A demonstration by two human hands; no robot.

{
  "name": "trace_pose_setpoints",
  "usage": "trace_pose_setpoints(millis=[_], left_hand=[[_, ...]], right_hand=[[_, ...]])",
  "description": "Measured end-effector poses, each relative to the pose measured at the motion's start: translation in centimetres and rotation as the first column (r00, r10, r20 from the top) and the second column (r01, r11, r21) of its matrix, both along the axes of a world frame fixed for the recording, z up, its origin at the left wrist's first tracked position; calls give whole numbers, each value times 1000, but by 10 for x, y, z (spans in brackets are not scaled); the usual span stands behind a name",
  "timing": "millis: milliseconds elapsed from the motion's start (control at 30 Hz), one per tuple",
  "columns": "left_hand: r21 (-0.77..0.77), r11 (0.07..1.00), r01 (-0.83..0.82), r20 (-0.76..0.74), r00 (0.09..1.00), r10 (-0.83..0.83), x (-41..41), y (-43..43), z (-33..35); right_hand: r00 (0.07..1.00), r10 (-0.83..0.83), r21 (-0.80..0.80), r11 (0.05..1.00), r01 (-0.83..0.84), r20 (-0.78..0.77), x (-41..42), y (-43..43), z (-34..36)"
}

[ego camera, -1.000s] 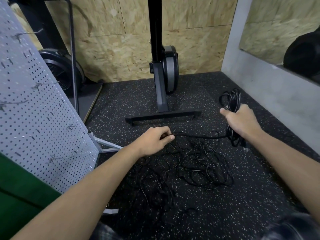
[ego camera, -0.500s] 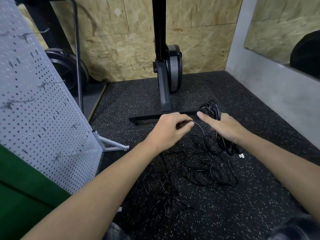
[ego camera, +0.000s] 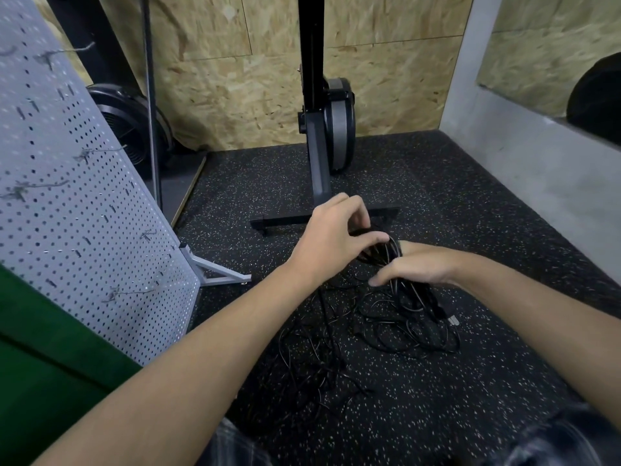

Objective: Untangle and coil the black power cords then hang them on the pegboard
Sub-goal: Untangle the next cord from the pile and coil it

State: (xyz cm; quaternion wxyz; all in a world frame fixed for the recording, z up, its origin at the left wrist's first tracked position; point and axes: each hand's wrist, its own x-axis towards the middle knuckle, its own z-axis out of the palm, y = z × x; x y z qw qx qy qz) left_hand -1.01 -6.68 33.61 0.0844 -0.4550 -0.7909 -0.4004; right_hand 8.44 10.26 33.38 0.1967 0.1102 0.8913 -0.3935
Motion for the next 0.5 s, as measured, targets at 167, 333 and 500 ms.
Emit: trace_pose_setpoints(millis=[167,333,500], left_hand=[[-53,999,-7,95,995,12,-7,-6,-8],[-90,991,99,337,939,-63,-12,-13,-10],[-77,977,198,632,768,-106,-20,-28,-23]], right_hand=[[997,77,92,993,-77,-7,2,0,-2],[987,146,114,984,-138,-65,8,-2,5],[993,24,-275,960,-55,-114,9,-1,10]])
